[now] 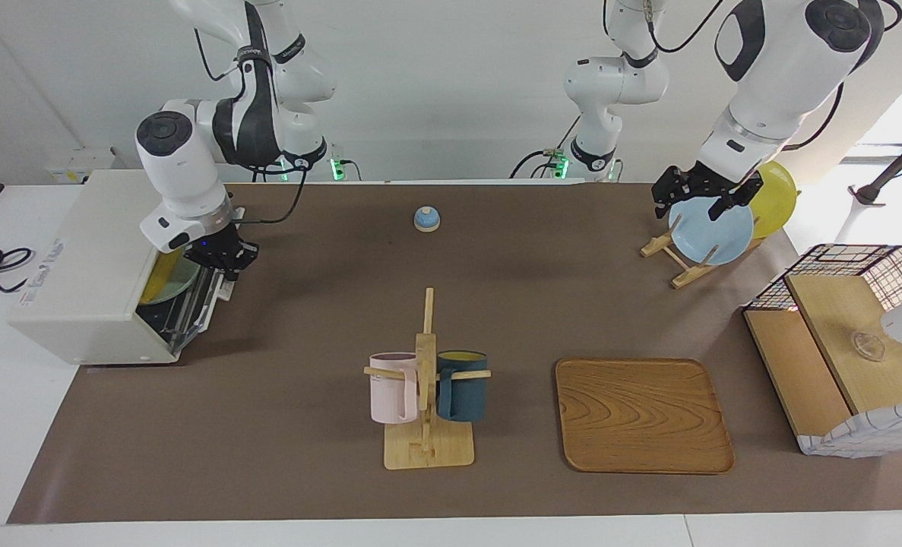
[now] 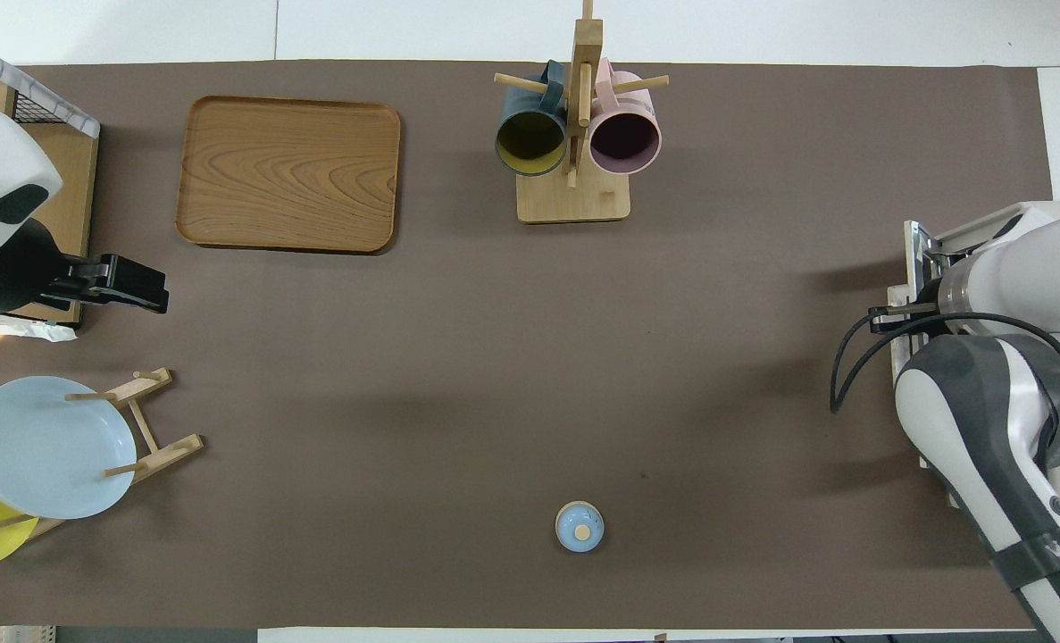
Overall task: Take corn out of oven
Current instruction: 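Reach the right gripper into the toaster oven toward the green plate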
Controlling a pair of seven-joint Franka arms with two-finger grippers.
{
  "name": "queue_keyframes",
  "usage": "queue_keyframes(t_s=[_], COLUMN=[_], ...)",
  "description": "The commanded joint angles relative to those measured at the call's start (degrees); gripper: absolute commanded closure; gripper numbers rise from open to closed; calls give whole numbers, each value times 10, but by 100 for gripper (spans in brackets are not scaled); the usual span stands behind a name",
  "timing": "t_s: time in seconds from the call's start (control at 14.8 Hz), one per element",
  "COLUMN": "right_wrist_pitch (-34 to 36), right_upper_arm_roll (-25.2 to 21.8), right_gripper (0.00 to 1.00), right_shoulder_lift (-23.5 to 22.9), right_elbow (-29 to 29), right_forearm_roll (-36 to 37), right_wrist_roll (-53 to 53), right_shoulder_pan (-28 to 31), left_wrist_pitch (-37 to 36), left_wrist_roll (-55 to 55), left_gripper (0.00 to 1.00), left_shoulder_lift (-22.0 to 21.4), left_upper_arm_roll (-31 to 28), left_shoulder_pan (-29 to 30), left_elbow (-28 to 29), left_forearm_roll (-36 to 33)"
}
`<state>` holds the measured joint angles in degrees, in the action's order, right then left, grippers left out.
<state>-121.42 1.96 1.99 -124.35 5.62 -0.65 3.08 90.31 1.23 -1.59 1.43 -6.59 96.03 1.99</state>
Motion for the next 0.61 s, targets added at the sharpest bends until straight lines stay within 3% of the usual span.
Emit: queue_keyframes(t_s=[0.0,0.54], right_wrist_pitch=[-44,-143], right_upper_arm_roll=[-7,-7], right_gripper=[100,100], right_shoulder_lift=[-31,-40], right_elbow=[-18,-82], right_forearm_roll=[16,14], right_wrist_roll=[1,0], right_shoulder_pan=[19,17], left_wrist_pitch=[-6,-6], left_wrist_roll=[0,0], left_gripper=[0,0], left_shoulder_lift=[-5,-5], left_upper_arm_roll=[5,5], left_shoulder_pan=[5,5], left_elbow=[-1,-1], left_forearm_roll=[-9,-9])
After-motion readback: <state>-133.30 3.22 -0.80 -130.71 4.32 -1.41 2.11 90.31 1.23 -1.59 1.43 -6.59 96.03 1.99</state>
